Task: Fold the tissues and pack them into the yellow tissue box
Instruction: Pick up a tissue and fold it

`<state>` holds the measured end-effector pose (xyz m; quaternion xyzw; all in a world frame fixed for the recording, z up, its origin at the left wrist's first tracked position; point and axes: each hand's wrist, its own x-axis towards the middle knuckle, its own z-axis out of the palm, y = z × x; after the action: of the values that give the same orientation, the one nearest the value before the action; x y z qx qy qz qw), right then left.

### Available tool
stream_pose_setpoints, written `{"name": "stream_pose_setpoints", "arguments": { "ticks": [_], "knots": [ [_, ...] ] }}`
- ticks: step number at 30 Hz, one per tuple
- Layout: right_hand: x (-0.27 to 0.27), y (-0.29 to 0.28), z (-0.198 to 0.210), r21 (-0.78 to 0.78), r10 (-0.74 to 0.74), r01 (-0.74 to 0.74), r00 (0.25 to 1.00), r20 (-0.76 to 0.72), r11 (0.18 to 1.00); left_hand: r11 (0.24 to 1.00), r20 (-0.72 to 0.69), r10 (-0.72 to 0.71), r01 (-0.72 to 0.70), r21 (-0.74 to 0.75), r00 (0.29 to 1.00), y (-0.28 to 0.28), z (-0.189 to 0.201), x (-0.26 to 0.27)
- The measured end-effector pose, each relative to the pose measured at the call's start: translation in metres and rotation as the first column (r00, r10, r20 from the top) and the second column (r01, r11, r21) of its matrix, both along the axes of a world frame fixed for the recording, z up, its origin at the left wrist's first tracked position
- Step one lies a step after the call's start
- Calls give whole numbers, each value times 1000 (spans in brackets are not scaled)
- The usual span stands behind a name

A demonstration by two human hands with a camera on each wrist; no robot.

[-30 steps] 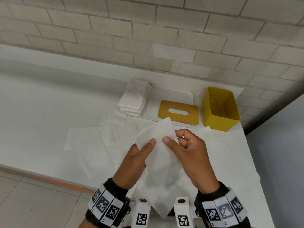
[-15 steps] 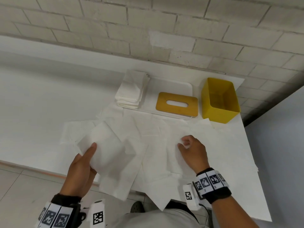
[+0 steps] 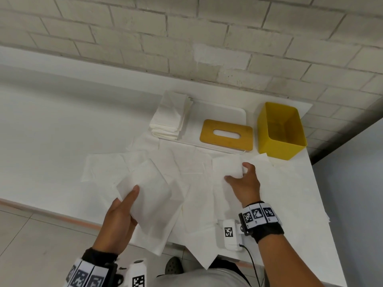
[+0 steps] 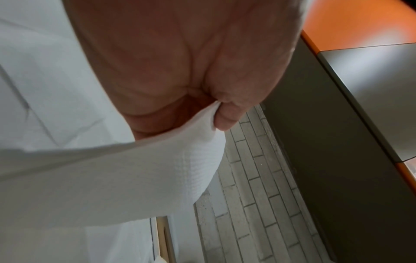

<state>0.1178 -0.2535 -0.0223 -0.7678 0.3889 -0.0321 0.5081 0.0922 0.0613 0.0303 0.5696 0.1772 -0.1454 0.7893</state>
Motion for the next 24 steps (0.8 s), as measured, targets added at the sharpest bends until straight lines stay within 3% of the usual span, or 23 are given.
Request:
{"name": "stream_pose_setpoints", "arguments": {
  "ticks": [3, 6, 9, 12, 13, 17, 24],
  "knots": [
    [-6, 0, 8, 219, -92, 62, 987, 131, 974, 999, 5, -48, 48, -16, 999, -12, 4, 4],
    [-16, 4, 38, 299, 150, -229, 952, 266, 927, 993, 1, -111, 111, -34, 994, -27, 8, 14],
    [-36, 19, 95, 308, 406, -578, 783, 471, 756, 986, 7, -161, 161, -50, 987, -44, 14, 26],
    [-49, 30, 131, 307, 475, -737, 640, 604, 602, 972, 83, -216, 222, -72, 973, -60, 24, 34],
    [-50, 34, 133, 282, 481, -743, 626, 614, 607, 967, 102, -233, 241, -78, 967, -65, 28, 35],
    [-41, 46, 123, 123, 442, -594, 705, 555, 795, 940, 123, -278, 296, -171, 953, -79, 35, 37],
    [-46, 55, 122, 104, 364, -483, 769, 525, 869, 898, 205, -319, 365, -247, 925, -87, 43, 33]
  ]
}}
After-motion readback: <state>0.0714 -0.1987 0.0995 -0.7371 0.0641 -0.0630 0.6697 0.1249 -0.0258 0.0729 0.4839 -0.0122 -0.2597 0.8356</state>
